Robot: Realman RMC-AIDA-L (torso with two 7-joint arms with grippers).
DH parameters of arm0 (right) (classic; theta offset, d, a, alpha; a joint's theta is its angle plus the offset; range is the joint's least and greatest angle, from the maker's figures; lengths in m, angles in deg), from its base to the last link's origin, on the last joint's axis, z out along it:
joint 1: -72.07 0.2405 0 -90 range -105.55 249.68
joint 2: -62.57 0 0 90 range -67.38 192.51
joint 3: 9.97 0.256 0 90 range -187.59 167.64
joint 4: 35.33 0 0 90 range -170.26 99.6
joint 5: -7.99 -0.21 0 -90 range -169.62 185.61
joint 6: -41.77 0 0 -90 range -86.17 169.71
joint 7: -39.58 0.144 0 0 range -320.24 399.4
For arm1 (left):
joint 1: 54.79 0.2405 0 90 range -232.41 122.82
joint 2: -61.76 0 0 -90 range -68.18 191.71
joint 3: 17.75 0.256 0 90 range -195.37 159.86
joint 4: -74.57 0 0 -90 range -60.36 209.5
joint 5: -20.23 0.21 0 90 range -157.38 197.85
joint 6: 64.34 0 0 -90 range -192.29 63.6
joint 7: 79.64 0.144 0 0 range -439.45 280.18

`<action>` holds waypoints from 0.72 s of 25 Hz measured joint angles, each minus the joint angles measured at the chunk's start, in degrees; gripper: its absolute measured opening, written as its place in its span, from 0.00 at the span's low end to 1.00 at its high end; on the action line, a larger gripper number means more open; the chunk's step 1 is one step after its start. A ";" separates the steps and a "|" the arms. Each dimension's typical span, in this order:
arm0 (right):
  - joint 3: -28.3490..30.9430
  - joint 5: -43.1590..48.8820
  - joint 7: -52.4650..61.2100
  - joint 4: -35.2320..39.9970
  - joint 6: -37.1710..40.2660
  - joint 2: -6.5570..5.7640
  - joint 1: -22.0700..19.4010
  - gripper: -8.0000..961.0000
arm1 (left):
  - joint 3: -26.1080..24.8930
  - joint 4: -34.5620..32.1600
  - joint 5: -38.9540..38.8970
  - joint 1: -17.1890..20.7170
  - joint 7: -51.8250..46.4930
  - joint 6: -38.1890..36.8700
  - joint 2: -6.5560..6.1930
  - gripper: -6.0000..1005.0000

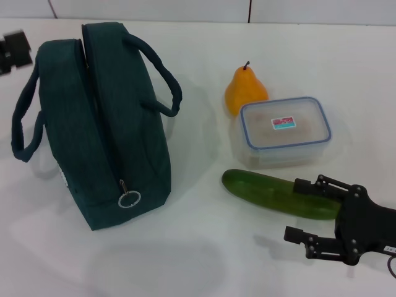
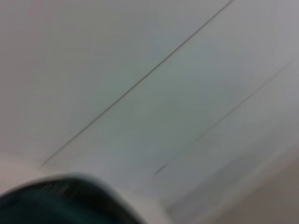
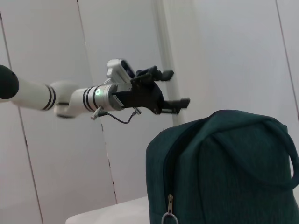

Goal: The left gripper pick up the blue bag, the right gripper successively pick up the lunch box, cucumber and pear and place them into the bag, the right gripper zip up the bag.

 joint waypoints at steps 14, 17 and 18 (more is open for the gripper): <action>0.02 0.00 0.10 0.14 0.00 0.00 0.04 0.86 | 4.44 -14.02 23.01 -8.14 -22.09 -2.11 -2.70 0.78; 0.07 0.00 0.09 -0.03 0.00 0.00 0.02 0.86 | 5.36 -13.86 22.86 -8.71 -22.83 -2.23 -2.40 0.78; 0.08 0.00 0.08 -0.05 0.00 0.00 0.01 0.86 | 5.38 -13.78 22.86 -8.92 -23.35 -2.27 -2.26 0.78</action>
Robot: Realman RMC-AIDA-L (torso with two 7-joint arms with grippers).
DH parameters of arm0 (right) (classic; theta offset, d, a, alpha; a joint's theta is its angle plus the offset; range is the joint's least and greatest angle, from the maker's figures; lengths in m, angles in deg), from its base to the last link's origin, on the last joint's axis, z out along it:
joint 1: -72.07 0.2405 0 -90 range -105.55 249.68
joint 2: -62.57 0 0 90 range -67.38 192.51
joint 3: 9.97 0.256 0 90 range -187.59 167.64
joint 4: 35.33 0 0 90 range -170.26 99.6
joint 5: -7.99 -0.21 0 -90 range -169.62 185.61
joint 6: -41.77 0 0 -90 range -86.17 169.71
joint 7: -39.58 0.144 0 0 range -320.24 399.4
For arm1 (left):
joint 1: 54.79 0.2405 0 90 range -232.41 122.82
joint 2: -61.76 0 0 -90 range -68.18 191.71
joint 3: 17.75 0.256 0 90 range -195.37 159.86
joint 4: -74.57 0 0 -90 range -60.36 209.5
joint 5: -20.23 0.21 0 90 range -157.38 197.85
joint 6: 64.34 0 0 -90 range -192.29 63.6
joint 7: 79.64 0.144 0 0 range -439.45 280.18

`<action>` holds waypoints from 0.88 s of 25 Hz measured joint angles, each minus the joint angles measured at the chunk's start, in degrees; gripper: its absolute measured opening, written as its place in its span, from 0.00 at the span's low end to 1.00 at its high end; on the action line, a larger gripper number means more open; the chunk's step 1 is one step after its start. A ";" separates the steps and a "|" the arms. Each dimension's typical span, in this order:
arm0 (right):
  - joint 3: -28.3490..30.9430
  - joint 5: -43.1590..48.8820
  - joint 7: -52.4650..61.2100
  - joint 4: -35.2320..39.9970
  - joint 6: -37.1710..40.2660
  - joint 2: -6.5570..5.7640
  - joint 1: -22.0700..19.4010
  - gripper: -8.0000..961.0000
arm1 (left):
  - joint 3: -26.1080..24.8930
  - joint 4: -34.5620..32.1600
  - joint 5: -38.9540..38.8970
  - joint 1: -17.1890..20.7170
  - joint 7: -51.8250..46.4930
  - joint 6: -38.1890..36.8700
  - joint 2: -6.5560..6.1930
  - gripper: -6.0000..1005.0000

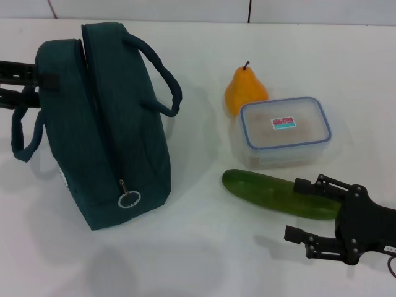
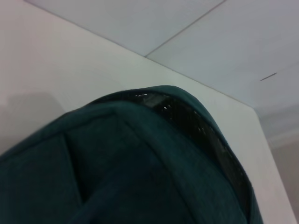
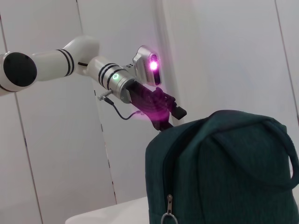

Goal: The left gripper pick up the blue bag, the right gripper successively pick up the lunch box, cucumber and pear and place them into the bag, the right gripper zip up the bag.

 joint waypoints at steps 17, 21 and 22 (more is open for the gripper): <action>0.10 0.00 -0.29 0.09 -0.06 0.00 0.03 0.86 | 3.46 -0.67 6.83 -4.28 -0.93 2.40 3.03 0.73; 0.09 0.00 -0.31 0.06 -0.08 0.00 -0.01 0.86 | 3.18 1.70 5.81 -4.28 0.31 2.49 2.48 0.63; 0.09 -0.03 -0.31 0.04 -0.08 0.00 -0.02 0.86 | 3.16 1.85 5.77 -4.28 0.74 2.50 2.44 0.59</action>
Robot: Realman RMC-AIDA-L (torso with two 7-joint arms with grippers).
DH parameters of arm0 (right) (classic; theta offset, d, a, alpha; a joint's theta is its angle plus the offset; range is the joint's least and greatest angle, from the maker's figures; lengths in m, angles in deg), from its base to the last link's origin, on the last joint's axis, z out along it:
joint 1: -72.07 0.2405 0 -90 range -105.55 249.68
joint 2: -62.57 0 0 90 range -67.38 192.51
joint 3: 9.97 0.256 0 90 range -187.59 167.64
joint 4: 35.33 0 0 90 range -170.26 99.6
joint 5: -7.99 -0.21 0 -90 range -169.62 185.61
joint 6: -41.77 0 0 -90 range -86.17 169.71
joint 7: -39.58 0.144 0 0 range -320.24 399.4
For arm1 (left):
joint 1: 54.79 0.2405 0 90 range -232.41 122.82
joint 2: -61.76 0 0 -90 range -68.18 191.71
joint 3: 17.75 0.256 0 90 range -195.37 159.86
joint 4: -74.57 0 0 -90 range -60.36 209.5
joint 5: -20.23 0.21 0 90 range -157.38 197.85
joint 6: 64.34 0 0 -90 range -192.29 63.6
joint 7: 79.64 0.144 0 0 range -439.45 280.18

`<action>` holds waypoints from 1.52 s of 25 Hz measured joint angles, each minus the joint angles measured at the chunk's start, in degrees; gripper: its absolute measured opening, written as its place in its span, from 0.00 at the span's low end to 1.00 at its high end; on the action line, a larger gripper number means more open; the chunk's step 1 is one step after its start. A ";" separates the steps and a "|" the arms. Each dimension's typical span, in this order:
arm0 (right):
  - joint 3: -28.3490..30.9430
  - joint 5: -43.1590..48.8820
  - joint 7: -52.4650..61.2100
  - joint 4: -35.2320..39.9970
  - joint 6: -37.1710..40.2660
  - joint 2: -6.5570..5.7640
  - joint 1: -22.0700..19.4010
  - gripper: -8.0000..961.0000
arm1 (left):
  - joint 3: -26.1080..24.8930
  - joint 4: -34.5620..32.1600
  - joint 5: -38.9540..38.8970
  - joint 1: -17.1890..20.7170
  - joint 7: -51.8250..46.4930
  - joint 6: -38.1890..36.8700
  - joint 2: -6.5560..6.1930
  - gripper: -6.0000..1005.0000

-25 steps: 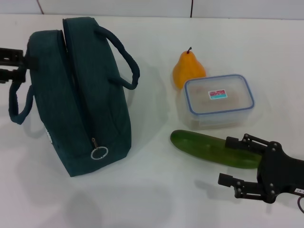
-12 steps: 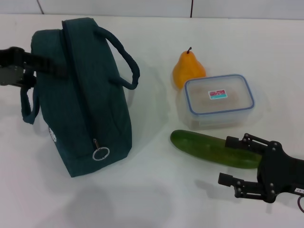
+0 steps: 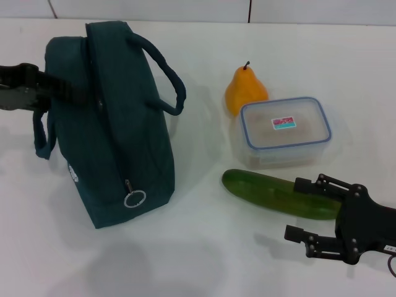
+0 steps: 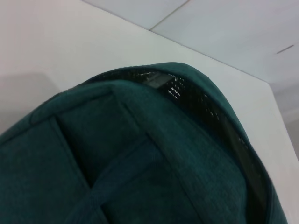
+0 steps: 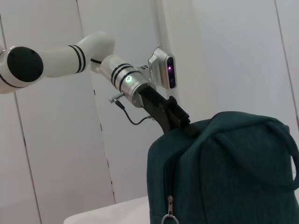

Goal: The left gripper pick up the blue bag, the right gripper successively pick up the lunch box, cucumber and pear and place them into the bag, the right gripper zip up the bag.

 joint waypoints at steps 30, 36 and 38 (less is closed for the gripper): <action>0.09 -31.02 9.46 -17.32 10.80 0.00 -0.53 0.86 | -0.85 0.05 -8.61 0.61 4.28 0.56 0.32 0.05; 0.15 -39.63 28.39 -20.08 0.72 -0.11 -0.70 0.86 | -0.66 0.31 -11.32 0.90 4.39 0.42 0.53 0.05; 0.05 -39.67 30.63 -19.89 -1.76 -0.14 -0.68 0.86 | -0.53 0.32 -11.51 0.92 4.43 0.40 0.59 0.05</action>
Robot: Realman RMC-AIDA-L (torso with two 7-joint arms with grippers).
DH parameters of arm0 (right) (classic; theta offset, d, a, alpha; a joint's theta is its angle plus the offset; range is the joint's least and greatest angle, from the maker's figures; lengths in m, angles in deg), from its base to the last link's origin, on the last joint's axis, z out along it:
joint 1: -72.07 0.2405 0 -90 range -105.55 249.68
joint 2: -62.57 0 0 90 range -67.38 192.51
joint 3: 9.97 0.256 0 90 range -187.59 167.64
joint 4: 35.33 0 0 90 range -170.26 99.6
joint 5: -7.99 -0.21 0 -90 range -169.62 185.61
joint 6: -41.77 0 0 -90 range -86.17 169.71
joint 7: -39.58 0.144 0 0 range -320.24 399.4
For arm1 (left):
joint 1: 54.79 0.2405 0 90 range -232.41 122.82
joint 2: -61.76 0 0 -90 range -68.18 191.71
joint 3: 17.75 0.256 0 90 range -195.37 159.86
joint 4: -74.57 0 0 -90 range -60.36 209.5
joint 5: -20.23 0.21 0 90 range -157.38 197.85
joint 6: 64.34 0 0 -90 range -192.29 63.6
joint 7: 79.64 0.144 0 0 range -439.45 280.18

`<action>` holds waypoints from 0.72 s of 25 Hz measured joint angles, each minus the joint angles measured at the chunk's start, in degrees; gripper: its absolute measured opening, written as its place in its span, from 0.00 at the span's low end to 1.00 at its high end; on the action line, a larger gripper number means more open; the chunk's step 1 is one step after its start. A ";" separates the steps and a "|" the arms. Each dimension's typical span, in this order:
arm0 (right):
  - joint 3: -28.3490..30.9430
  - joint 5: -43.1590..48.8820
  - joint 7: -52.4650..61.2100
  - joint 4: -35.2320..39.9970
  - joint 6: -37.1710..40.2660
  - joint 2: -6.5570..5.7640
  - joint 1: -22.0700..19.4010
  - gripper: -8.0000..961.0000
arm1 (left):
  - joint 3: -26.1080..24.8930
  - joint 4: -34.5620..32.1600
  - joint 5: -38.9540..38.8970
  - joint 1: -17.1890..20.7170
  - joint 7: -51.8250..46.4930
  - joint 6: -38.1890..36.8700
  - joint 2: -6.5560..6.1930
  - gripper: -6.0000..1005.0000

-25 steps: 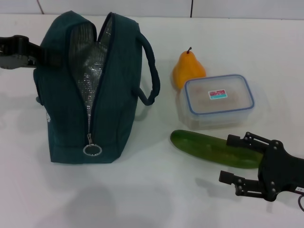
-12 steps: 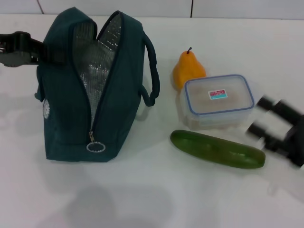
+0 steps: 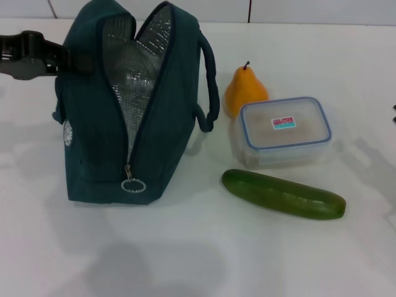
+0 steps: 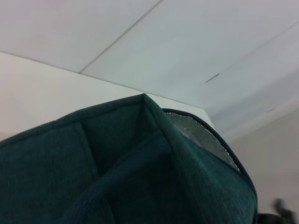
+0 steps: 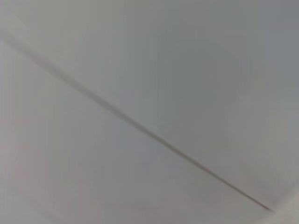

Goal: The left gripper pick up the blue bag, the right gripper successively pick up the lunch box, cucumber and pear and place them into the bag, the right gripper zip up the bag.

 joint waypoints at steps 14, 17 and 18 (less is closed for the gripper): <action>-2.82 1.17 22.26 1.79 -16.40 0.42 3.34 0.86 | 0.20 0.06 0.41 -0.12 1.21 0.27 0.69 0.05; -3.87 1.22 23.70 1.92 -17.27 0.61 4.25 0.86 | 0.20 0.07 0.87 -0.26 1.23 0.29 0.86 0.05; -4.16 1.22 23.95 1.92 -17.69 0.66 4.64 0.86 | 0.20 0.07 1.06 -0.33 1.24 0.30 0.91 0.05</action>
